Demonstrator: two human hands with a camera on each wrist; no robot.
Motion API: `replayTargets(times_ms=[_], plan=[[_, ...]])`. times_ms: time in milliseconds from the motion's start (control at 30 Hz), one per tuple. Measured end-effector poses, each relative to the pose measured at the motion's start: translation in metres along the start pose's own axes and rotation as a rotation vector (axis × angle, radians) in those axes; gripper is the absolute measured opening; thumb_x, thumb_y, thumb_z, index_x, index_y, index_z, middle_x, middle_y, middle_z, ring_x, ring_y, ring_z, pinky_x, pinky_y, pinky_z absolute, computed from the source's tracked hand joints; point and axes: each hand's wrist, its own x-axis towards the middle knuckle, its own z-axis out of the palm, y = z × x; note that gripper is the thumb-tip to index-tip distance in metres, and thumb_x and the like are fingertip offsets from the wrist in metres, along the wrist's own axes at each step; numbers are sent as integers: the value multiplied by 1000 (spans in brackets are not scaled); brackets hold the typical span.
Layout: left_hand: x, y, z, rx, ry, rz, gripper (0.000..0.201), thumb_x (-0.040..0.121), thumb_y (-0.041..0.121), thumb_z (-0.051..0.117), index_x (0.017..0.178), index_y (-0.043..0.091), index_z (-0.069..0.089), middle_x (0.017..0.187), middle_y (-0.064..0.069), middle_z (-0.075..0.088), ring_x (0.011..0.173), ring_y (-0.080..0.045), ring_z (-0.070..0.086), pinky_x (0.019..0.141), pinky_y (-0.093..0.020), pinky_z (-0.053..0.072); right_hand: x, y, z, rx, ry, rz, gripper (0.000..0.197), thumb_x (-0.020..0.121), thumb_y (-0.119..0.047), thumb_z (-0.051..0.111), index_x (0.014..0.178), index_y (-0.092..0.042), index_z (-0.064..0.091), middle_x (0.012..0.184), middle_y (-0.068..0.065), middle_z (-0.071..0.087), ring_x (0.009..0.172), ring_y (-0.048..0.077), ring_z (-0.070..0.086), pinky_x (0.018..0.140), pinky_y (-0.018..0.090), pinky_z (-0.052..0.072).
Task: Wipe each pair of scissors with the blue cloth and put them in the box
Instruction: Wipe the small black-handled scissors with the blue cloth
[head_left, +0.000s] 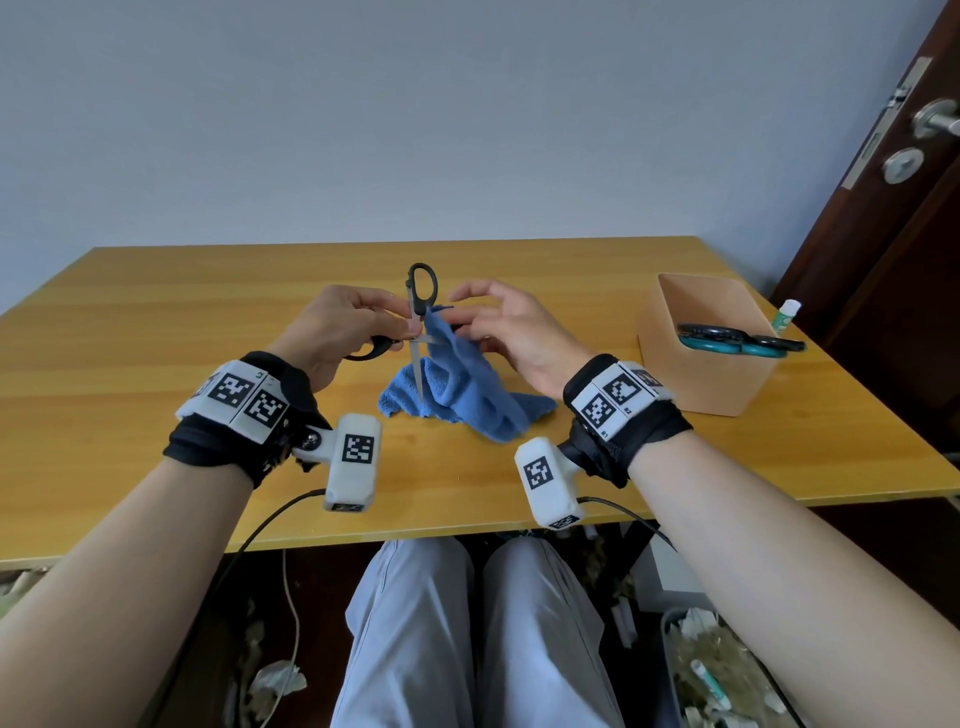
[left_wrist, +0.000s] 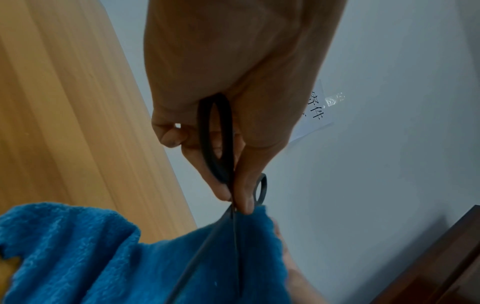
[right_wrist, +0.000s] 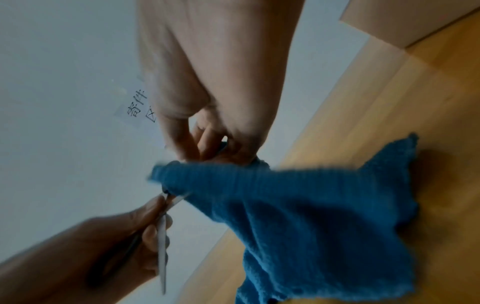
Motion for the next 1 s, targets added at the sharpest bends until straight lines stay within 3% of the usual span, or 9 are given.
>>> replayTargets(times_ms=[100,233,333,500,667,767,867,1000], plan=[[-2,2,2,9,-18,14,19,83,12,79,102,8,76,64,8,68,65,-8,62,60,-12,46,0,4,5,-149,-28,-10,29,83,6,69,102,-15,62,92,2,72,83,11,65,70,21,50],[-4,4,4,10,-22,25,19,83,13,79,101,8,76,62,8,67,67,-12,61,70,-19,44,0,7,9,-177,-16,0,30,80,-4,79,102,-13,61,90,2,73,86,14,68,79,28,56],[-5,4,5,19,-22,25,15,84,10,78,99,8,75,61,7,66,68,-14,60,73,-23,42,-1,8,9,-162,-32,20,32,81,-6,78,107,-10,60,88,5,75,86,19,71,79,33,59],[-8,3,7,26,-23,31,15,84,11,78,98,6,74,57,5,64,73,-16,59,75,-24,41,0,8,6,-101,-90,68,33,86,6,68,112,-13,60,92,8,74,88,22,70,80,34,59],[-8,5,9,28,-33,31,17,84,9,77,100,3,73,57,7,64,68,-13,59,71,-20,42,-1,10,8,-87,-50,88,35,81,-6,79,109,-11,59,80,6,72,85,25,69,83,42,57],[-8,7,10,38,-33,36,17,84,10,78,100,4,73,57,7,64,65,-12,59,67,-15,44,0,11,9,-56,-53,97,36,80,-5,79,109,-11,59,77,4,70,83,24,68,82,40,56],[-9,7,11,47,-18,41,14,84,9,77,97,6,73,55,8,64,68,-13,59,55,-5,43,1,9,8,-58,-81,109,34,84,2,73,113,-12,61,86,8,71,87,25,68,83,39,57],[-10,9,10,33,-29,31,17,84,10,78,99,6,73,56,7,64,66,-12,58,63,-13,44,0,8,9,-78,-92,119,32,83,-2,76,109,-12,59,73,2,68,78,20,67,75,34,56]])
